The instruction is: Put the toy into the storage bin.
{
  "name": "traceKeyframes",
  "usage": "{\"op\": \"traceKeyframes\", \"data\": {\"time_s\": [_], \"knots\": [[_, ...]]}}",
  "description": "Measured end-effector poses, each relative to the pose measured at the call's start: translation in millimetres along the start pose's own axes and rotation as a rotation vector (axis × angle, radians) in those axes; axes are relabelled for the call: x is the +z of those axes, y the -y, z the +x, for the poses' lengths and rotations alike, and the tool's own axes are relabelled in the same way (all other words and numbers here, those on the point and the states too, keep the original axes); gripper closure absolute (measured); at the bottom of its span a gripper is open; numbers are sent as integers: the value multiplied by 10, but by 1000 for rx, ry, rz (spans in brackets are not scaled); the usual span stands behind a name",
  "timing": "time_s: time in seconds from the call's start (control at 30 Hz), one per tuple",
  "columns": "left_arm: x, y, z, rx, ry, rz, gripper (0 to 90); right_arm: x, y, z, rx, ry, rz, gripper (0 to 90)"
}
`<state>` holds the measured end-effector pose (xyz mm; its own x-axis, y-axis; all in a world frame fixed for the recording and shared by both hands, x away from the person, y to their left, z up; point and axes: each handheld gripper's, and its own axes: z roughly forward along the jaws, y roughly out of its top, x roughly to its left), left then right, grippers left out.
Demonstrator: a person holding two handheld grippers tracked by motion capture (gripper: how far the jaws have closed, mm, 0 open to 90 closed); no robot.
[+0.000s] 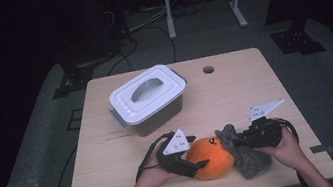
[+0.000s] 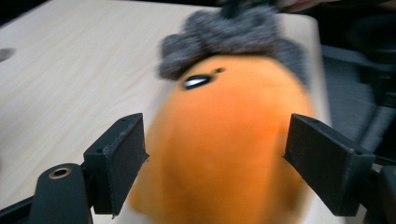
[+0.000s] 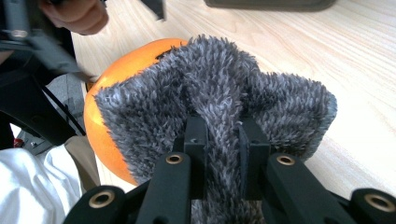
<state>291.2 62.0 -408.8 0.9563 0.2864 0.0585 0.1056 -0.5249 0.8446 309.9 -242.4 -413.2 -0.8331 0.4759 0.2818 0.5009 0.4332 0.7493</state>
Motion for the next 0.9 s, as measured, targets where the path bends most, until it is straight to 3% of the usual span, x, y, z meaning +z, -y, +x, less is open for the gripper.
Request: {"op": "traceKeyframes", "data": {"time_s": [0.1, 0.23, 0.33, 0.47, 0.57, 0.73, 0.83, 0.87, 0.9], "knots": [[52, 39, 4, -22, 13, 14, 207, -21, -9, 17, -4, -2, -7, 766], [95, 55, 3, -52, 25, 15, 194, -175, -84, 109, -26, -18, -37, 768], [121, 56, -16, -53, 50, 19, 184, -241, -116, 187, -53, -43, -7, 768], [116, 31, -40, -21, 98, 26, 138, -94, -23, 178, -48, -52, 65, 767], [112, 30, 10, -23, 109, 26, 85, -72, 23, 143, -40, -63, 68, 766], [153, -7, 144, -50, 173, 0, 80, -70, 53, 107, -60, -91, 67, 764], [283, -38, 222, -57, 219, 58, 82, -75, 63, 91, -68, -104, 67, 762], [320, -26, 239, -68, 261, 76, 144, -75, 67, 82, -68, -107, 64, 762], [365, -12, 243, -79, 276, 96, 186, -74, 69, 77, -67, -106, 64, 761]]}}
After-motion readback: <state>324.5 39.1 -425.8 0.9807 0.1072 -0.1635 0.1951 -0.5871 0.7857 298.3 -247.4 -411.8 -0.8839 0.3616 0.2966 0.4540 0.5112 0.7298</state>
